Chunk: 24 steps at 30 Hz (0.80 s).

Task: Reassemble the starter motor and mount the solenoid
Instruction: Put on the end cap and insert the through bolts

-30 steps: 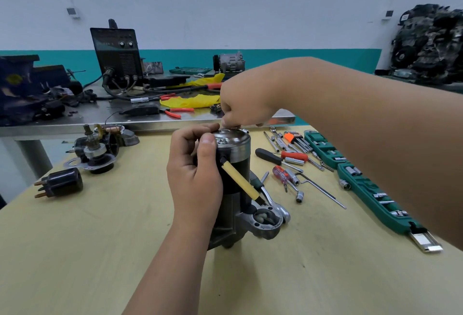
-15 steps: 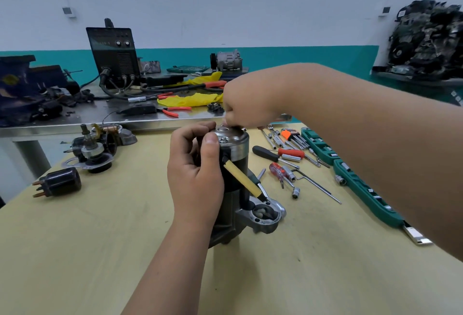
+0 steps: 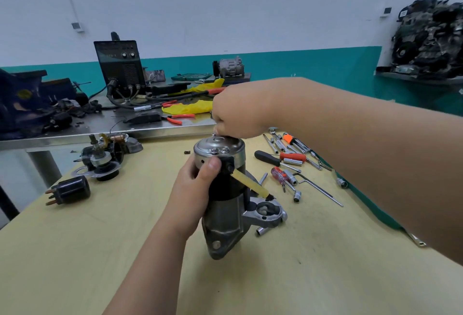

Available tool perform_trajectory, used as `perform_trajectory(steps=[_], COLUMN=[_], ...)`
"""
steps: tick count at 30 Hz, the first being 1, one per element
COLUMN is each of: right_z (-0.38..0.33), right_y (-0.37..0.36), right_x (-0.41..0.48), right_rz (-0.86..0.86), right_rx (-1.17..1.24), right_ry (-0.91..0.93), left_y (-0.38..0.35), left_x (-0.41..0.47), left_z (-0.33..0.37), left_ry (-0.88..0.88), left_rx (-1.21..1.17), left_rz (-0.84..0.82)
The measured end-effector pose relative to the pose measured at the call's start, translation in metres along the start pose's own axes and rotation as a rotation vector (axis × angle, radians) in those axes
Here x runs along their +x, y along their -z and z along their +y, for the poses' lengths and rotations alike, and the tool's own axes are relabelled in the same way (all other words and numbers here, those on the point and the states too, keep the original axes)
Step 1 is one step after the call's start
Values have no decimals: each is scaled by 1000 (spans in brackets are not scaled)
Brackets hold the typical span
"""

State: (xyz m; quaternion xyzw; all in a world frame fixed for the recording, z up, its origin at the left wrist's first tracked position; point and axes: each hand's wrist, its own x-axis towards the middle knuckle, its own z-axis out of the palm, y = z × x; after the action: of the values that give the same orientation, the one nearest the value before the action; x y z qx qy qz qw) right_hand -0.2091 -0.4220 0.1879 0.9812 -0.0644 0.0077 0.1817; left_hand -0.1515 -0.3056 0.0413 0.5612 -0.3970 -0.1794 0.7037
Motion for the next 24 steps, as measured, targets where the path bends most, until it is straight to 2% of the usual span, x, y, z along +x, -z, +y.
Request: perform_trajectory(steps=[6, 13, 18, 24], right_z=[0, -3, -1, -4], right_y=[12, 7, 8, 1], right_x=[-2, -1, -4, -1], right_rz=[-113, -24, -58, 46], right_rx=[125, 44, 70, -19], right_ry=[10, 16, 19, 19], left_y=[-5, -7, -6, -9], left_x=[-3, -4, -4, -6], left_z=[-4, -6, -8, -6], left_ry=[-116, -106, -112, -124], left_rx=[-9, -29, -19, -3], left_rz=[24, 66, 71, 102])
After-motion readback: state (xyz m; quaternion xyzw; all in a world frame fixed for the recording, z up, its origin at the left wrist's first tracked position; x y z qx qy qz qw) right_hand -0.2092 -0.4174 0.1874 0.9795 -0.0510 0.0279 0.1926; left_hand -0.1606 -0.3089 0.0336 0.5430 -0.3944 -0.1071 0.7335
